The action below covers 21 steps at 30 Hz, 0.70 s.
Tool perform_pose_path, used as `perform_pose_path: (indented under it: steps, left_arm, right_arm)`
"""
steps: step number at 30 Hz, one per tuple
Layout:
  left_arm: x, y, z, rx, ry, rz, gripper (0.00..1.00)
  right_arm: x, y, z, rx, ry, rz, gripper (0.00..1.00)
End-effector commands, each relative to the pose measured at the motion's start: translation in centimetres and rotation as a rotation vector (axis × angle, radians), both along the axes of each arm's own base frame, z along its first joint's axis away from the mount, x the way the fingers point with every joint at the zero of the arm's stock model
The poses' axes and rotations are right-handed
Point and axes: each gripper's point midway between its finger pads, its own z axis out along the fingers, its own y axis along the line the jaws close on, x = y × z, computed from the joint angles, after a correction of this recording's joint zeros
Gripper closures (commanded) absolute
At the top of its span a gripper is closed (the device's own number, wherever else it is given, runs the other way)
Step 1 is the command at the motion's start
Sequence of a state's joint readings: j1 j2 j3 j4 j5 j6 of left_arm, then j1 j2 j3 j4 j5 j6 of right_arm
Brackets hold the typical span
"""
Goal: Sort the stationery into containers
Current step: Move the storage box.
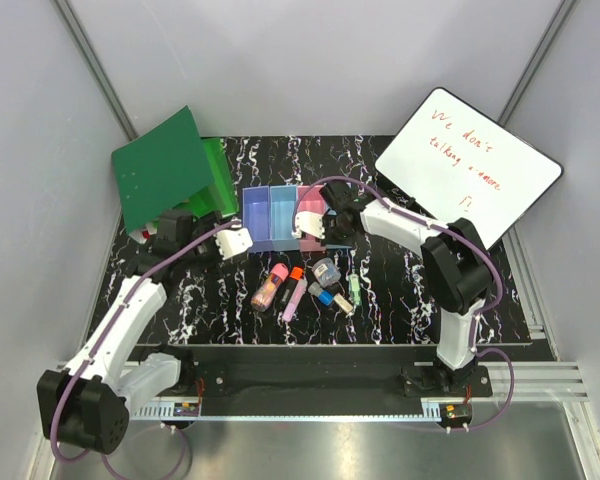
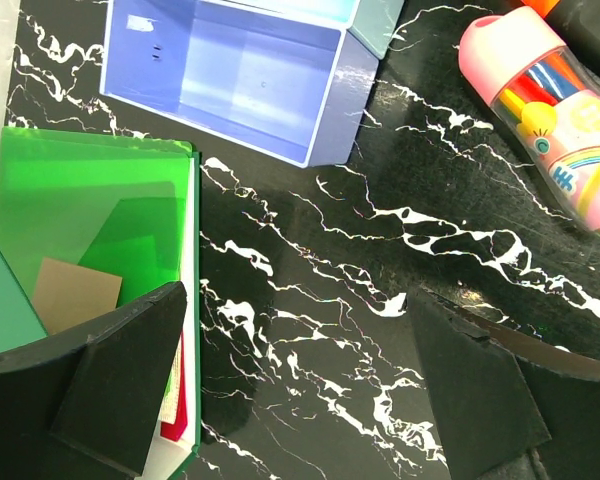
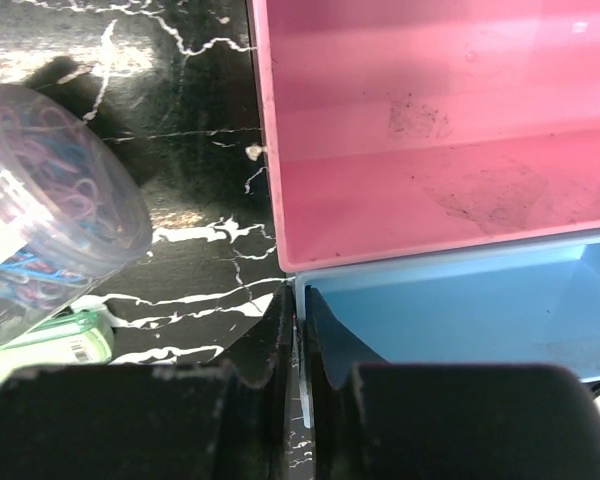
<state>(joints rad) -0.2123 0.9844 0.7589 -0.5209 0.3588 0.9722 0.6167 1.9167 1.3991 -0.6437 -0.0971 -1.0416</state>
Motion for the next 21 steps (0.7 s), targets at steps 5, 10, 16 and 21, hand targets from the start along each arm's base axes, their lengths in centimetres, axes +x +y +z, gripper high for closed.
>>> perform_pose_path:
  steps: [5, 10, 16, 21]
  left_arm:
    - [-0.3, -0.5, 0.5, -0.015, -0.046, -0.033, 0.01]
    - [-0.4, -0.3, 0.3, -0.008, -0.041, -0.029, 0.01]
    - [-0.4, -0.4, 0.3, -0.016, -0.038, -0.026, 0.01]
    - [-0.7, -0.3, 0.1, -0.019, -0.033, -0.014, 0.01]
  right_arm:
    - [3.5, 0.8, 0.2, -0.006, -0.126, -0.043, 0.89]
    - [3.8, 1.0, 0.7, 0.005, -0.139, -0.046, 0.80]
    - [3.8, 1.0, 0.9, 0.008, -0.142, -0.048, 0.57]
    - [5.0, 1.0, 2.7, 0.037, -0.222, -0.097, 0.42]
